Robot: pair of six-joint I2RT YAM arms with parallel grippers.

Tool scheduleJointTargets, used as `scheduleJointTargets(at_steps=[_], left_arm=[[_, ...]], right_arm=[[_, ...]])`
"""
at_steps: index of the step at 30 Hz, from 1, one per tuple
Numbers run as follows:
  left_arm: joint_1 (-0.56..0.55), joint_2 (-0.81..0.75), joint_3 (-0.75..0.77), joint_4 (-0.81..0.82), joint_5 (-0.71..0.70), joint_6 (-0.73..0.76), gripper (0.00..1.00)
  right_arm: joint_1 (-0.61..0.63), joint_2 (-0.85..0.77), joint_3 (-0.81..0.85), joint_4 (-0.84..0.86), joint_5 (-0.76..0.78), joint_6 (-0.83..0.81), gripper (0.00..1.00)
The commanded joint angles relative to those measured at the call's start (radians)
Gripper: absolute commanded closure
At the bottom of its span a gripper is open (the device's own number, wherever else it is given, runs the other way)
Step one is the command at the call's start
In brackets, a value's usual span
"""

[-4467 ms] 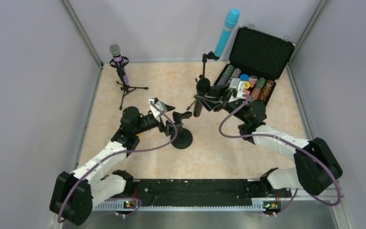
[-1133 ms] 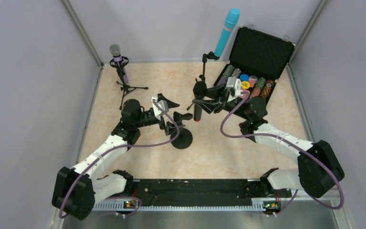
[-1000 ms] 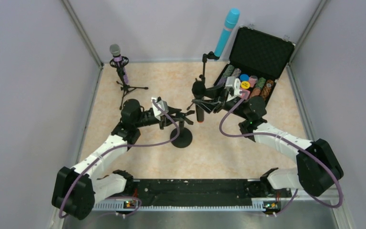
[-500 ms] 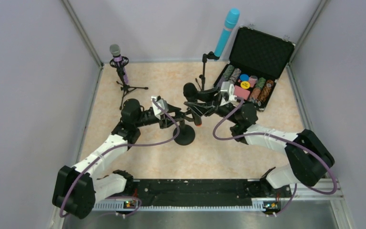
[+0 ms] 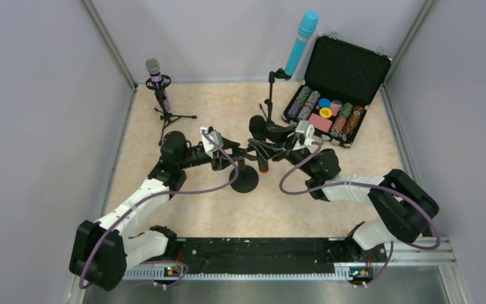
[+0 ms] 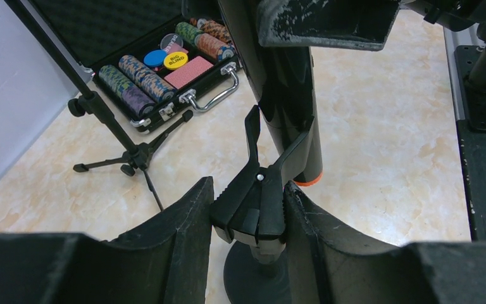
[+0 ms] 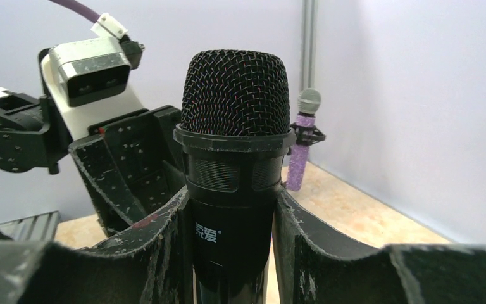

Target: Attach the microphones to the stand

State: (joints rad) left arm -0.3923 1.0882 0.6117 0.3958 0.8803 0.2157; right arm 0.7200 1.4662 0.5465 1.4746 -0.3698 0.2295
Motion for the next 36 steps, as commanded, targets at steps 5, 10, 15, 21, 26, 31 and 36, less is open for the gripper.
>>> scheduleJointTargets(at_steps=[5,10,15,21,26,31,36], left_arm=[[0.000,-0.052,0.033,-0.022,0.028,0.010,0.91],[0.000,-0.074,0.041,-0.057,0.034,0.032,0.44],[0.000,-0.090,0.041,-0.054,0.030,0.044,0.19],[0.000,-0.084,0.044,-0.025,0.012,0.023,0.07],[0.000,-0.062,0.059,-0.005,-0.004,-0.024,0.06],[-0.001,-0.071,0.063,0.004,-0.029,-0.092,0.02],[-0.017,-0.119,0.008,0.059,-0.140,-0.162,0.01]], right_arm=[[0.010,-0.134,-0.016,-0.010,0.134,-0.102,1.00],[0.011,-0.174,-0.027,-0.058,0.142,-0.108,1.00],[0.010,-0.206,-0.036,-0.086,0.140,-0.109,1.00],[0.010,-0.249,-0.059,-0.116,0.138,-0.111,1.00],[0.010,-0.275,-0.072,-0.132,0.156,-0.120,1.00],[0.004,-0.280,-0.058,-0.154,0.163,-0.133,1.00],[-0.001,-0.284,-0.043,-0.182,0.167,-0.131,1.00]])
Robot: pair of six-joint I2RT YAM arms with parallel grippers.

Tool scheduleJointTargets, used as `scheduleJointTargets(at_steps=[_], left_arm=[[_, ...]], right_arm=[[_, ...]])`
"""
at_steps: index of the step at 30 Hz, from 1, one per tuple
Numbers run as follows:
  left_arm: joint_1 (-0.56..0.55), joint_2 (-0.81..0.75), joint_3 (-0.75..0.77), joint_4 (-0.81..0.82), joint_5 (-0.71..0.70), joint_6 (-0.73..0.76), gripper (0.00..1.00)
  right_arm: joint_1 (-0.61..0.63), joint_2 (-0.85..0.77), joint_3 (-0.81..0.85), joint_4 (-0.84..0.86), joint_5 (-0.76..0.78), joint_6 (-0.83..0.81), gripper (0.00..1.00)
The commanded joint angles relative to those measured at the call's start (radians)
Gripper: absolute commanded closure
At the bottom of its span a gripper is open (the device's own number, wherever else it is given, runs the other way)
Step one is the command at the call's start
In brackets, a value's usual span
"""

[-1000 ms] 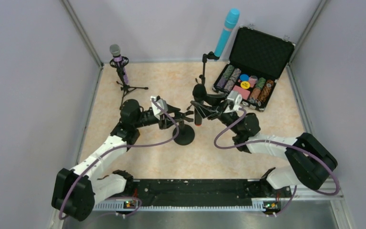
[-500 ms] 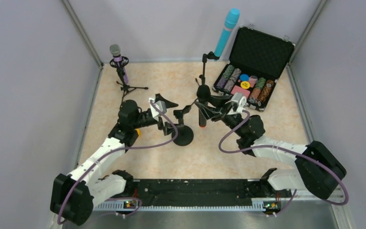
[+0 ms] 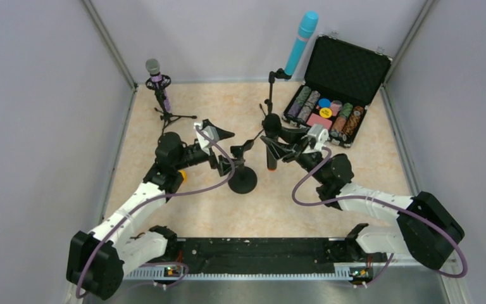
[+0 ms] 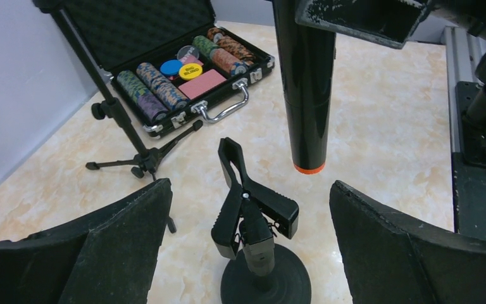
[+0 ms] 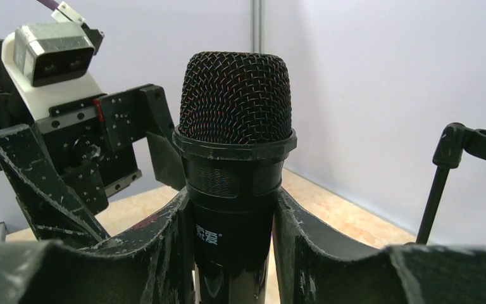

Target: Attach the microphones to the stand

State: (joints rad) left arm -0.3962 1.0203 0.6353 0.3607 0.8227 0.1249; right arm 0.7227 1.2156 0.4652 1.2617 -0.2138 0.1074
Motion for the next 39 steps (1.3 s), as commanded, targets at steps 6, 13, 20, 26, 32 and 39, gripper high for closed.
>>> scheduleJointTargets(at_steps=[6,13,20,26,32,39], left_arm=[[-0.023,-0.053,-0.081,0.158,-0.124,-0.078,0.01],[-0.024,0.013,-0.091,0.239,-0.135,-0.106,0.01],[-0.044,0.034,-0.082,0.241,-0.183,-0.118,0.03],[-0.096,0.021,-0.105,0.224,-0.263,-0.072,0.01],[-0.100,0.032,-0.105,0.190,-0.290,-0.042,0.66],[-0.100,0.032,-0.131,0.251,-0.295,-0.100,1.00]], right_arm=[[-0.021,0.007,0.061,0.060,-0.002,0.008,1.00],[-0.092,0.101,0.136,0.101,-0.045,0.080,1.00],[-0.115,0.208,0.237,0.106,-0.075,0.108,1.00],[-0.114,0.263,0.293,0.126,-0.061,0.119,1.00],[-0.115,0.303,0.341,0.112,-0.092,0.111,1.00],[-0.084,0.357,0.304,0.284,-0.109,0.137,1.00]])
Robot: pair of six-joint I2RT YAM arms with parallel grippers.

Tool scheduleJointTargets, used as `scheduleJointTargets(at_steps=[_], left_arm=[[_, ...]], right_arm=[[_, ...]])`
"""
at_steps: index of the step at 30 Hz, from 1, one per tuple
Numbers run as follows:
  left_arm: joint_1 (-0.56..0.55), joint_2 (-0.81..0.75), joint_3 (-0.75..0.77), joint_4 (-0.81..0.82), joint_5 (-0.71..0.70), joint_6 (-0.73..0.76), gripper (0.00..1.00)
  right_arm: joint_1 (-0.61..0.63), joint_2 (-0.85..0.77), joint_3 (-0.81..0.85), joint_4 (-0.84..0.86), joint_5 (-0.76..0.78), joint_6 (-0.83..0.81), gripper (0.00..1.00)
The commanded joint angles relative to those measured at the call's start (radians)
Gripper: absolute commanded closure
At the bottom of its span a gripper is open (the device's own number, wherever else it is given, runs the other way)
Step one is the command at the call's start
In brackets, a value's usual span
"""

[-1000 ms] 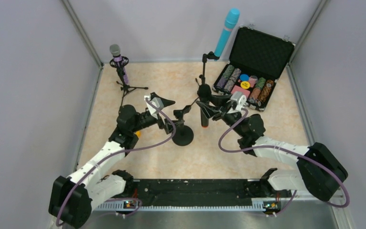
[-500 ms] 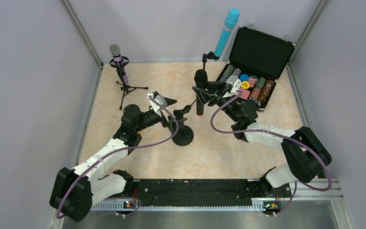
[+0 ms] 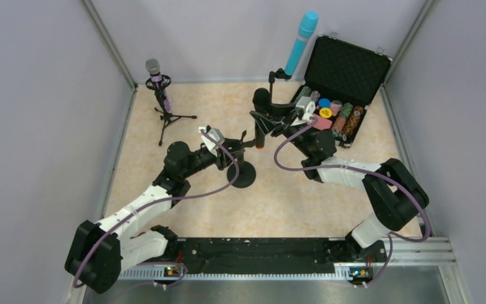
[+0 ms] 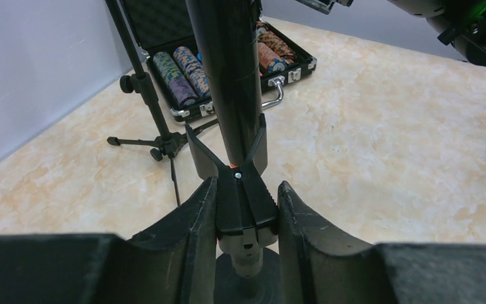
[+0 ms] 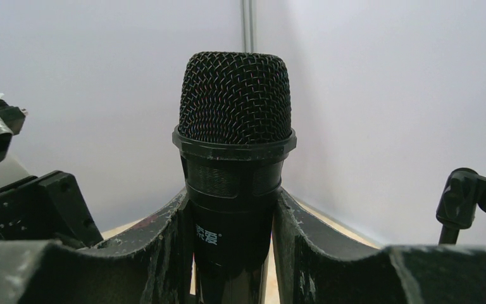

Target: Attach the microphones to the stand

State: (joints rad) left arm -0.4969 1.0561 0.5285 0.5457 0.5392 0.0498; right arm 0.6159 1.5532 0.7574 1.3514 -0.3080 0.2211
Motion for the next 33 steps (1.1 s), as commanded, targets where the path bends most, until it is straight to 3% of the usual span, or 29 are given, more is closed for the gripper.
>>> scheduleJointTargets(at_steps=[1,11,27,30,33], left_arm=[[0.000,-0.003,-0.025,0.067,-0.010,-0.023,1.00],[0.001,0.009,-0.009,0.068,0.006,-0.015,1.00],[0.000,0.032,0.010,0.068,0.004,-0.027,1.00],[0.000,0.036,0.021,0.052,0.007,-0.026,0.92],[-0.001,0.036,0.029,0.036,0.008,-0.017,0.76]], right_arm=[[0.036,0.029,0.011,0.208,-0.012,0.017,1.00],[0.097,0.109,0.018,0.321,-0.013,0.038,1.00],[0.151,0.064,-0.067,0.342,0.006,0.053,1.00],[0.158,0.064,-0.070,0.339,0.003,0.055,1.00],[0.163,0.061,-0.077,0.336,0.003,0.049,1.00]])
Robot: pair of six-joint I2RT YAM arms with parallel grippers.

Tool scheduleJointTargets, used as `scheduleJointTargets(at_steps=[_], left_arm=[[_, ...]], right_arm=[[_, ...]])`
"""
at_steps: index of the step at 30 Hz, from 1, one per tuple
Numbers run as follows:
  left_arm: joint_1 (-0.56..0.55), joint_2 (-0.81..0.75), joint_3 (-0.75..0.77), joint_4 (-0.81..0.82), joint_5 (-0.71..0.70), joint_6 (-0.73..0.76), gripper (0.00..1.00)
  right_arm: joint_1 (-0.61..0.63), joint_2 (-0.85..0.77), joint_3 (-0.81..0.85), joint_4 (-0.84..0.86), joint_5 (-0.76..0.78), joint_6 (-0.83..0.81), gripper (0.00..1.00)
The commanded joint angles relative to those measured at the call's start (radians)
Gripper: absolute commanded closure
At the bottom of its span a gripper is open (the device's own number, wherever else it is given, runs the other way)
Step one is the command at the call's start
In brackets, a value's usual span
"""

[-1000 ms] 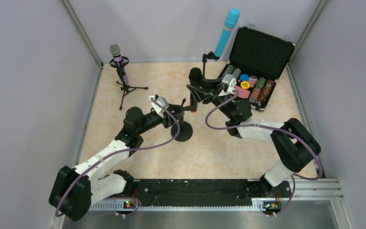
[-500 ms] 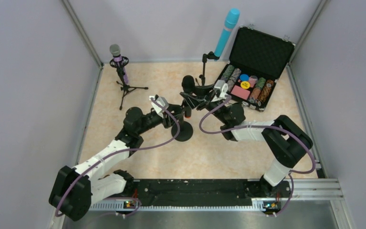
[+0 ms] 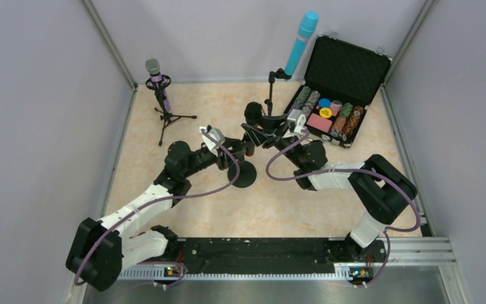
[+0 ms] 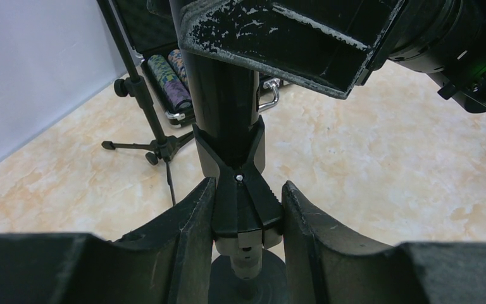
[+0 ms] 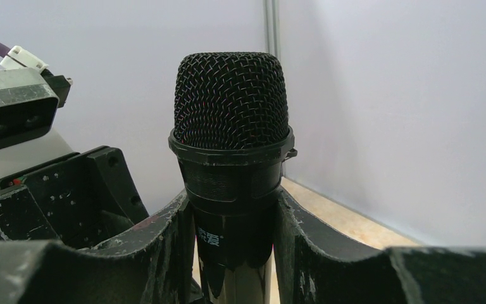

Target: Attach the microphones to the stand

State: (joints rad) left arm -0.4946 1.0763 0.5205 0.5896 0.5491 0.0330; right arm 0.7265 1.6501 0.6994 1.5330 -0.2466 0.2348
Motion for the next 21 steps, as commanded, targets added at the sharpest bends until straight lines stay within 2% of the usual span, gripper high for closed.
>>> scheduleJointTargets(at_steps=[1,6,9,16,21], left_arm=[[-0.004,0.016,0.038,-0.011,-0.002,0.003,0.71],[-0.002,0.014,0.041,-0.019,-0.013,0.011,0.43],[-0.002,0.012,0.041,-0.018,-0.020,0.010,0.31],[-0.002,-0.018,0.033,-0.008,-0.029,-0.003,0.14],[-0.001,-0.049,0.026,0.019,-0.027,-0.025,0.05]], right_arm=[[0.053,-0.038,-0.021,0.152,-0.057,0.034,1.00],[0.053,-0.058,-0.030,0.111,-0.044,0.021,1.00],[0.053,-0.070,-0.038,0.093,-0.038,0.015,0.99],[0.053,-0.092,-0.044,0.051,-0.008,-0.007,0.51],[0.053,-0.111,-0.049,0.038,0.022,-0.013,0.34]])
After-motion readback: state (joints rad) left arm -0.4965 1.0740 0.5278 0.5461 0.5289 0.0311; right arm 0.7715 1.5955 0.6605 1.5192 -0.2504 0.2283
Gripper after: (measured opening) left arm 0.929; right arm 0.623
